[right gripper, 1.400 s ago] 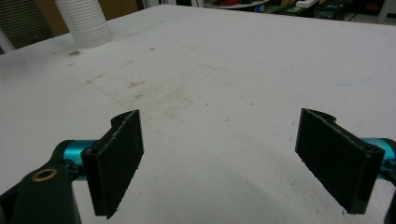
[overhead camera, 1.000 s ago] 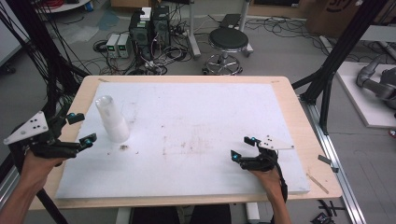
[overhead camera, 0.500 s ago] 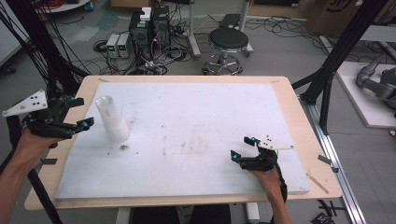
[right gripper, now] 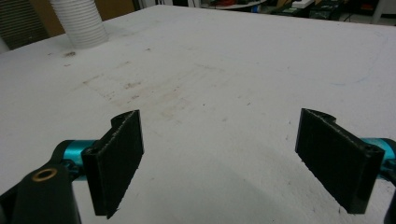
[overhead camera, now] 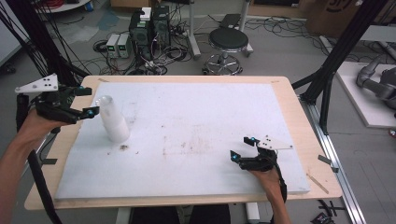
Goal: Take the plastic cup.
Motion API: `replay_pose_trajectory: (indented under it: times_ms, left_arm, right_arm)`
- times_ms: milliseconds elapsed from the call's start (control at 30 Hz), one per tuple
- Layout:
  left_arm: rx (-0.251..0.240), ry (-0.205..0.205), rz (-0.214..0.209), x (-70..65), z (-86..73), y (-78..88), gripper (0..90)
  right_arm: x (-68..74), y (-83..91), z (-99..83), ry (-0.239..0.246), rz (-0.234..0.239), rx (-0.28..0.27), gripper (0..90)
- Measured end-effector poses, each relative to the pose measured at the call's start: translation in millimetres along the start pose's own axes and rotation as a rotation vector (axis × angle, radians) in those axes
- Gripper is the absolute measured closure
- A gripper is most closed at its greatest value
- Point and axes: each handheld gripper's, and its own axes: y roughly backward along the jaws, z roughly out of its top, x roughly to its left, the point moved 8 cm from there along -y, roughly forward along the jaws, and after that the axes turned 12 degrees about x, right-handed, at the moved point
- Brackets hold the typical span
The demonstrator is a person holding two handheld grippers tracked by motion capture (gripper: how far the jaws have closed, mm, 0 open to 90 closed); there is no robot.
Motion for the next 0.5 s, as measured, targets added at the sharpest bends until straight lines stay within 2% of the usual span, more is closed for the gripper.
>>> replay_pose_trajectory:
  times_ms: [67, 167, 267, 367, 500]
  left_arm:
    - [0.025, -0.008, -0.004, 2.8, 0.9, -3.2, 13.3]
    - [0.034, -0.011, -0.017, 4.7, 1.9, -7.9, 13.3]
    - [0.053, -0.01, -0.018, 7.3, -0.1, -12.9, 13.3]
    - [0.095, -0.006, -0.011, 10.5, -3.8, -18.6, 13.4]
    - [0.119, -0.003, -0.012, 12.9, -6.3, -24.5, 13.3]
  right_arm:
    - [0.3, -0.1, -0.2, -0.002, 0.002, 0.003, 14.9]
    - [0.2, -0.1, -0.1, -0.003, 0.004, 0.003, 14.9]
    - [-0.2, -0.3, 0.1, -0.002, 0.003, 0.0, 14.9]
    - [0.7, -0.1, -0.2, -0.003, 0.003, 0.003, 14.9]
    - [0.3, 0.1, -0.2, -0.001, 0.002, 0.002, 14.9]
